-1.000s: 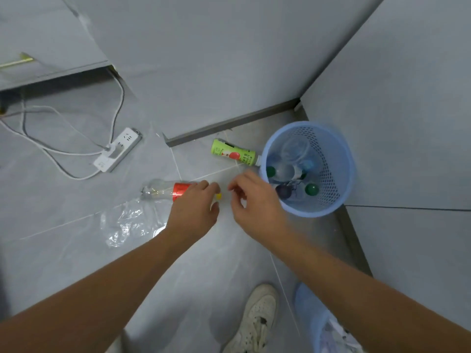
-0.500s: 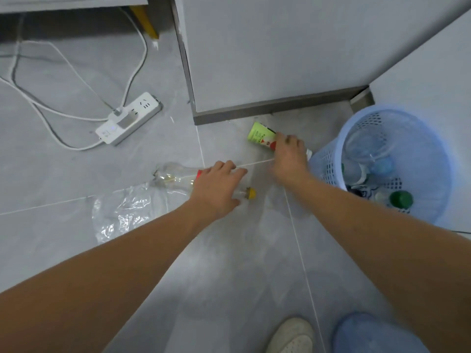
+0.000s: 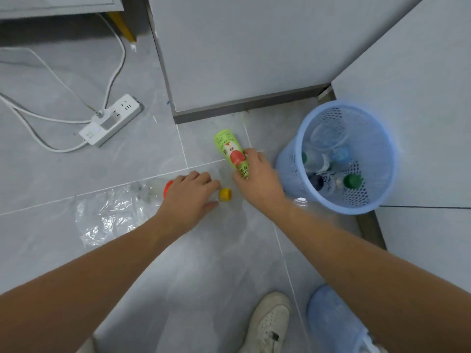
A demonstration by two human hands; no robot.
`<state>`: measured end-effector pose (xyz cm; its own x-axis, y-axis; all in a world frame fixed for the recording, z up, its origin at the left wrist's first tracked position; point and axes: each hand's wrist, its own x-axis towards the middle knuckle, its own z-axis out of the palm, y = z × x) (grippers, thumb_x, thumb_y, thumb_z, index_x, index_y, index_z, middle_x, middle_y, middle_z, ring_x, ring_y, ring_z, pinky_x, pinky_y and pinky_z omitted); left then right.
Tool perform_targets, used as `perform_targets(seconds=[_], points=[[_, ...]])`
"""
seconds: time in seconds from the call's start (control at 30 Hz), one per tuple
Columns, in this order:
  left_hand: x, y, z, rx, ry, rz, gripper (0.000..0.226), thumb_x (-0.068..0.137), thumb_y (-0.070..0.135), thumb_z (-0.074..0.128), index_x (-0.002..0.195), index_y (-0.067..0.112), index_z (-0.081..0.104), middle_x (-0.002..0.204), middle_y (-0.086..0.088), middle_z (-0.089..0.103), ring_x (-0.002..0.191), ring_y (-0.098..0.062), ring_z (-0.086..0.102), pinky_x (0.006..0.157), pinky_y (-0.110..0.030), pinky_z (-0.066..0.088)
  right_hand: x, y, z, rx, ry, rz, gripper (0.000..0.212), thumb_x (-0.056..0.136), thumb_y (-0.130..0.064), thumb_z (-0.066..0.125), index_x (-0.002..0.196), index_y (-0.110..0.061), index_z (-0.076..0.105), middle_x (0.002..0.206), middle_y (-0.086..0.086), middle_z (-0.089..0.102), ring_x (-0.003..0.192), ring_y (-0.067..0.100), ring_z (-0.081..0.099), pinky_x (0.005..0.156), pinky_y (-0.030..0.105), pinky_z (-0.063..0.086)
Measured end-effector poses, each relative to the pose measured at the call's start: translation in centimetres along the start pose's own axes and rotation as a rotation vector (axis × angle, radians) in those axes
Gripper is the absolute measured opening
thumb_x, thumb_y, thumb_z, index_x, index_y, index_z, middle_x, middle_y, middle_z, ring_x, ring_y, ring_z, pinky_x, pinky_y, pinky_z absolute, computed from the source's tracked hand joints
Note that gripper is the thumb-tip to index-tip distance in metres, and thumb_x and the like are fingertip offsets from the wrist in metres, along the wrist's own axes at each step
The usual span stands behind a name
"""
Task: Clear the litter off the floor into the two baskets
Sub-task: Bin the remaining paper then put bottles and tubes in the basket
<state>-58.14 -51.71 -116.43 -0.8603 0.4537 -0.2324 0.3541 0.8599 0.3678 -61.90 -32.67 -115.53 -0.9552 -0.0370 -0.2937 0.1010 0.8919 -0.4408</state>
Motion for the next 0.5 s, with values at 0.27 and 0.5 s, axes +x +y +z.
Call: perform_targets(seconds=[0.27,0.5], points=[[-3.6,7.7,-15.1,-0.314,0.268,-0.057,0.026,0.089,0.045,0.069,0.107,0.028,0.065,0.105,0.016,0.059,0.095,-0.013,0.052,0.063,-0.035,0.05,-9.8,-2.7,-16.0,0.302,0.201,0.103,0.035,0.078,-0.035,0.076,0.111,-0.026,0.068,0.101,-0.007,0.059,0.087,0.01,0.06,0.076,0.031,0.052],[1.8,16.1,-23.8,-0.568,0.413,0.047,0.027,0.091,0.036,0.072,0.111,0.02,0.066,0.108,0.008,0.061,0.1,-0.017,0.059,0.075,-0.04,0.056,-11.8,4.6,-28.1,0.278,0.356,0.327,0.033,0.077,-0.026,0.079,0.109,-0.028,0.069,0.103,-0.006,0.066,0.09,0.01,0.062,0.076,0.023,0.049]])
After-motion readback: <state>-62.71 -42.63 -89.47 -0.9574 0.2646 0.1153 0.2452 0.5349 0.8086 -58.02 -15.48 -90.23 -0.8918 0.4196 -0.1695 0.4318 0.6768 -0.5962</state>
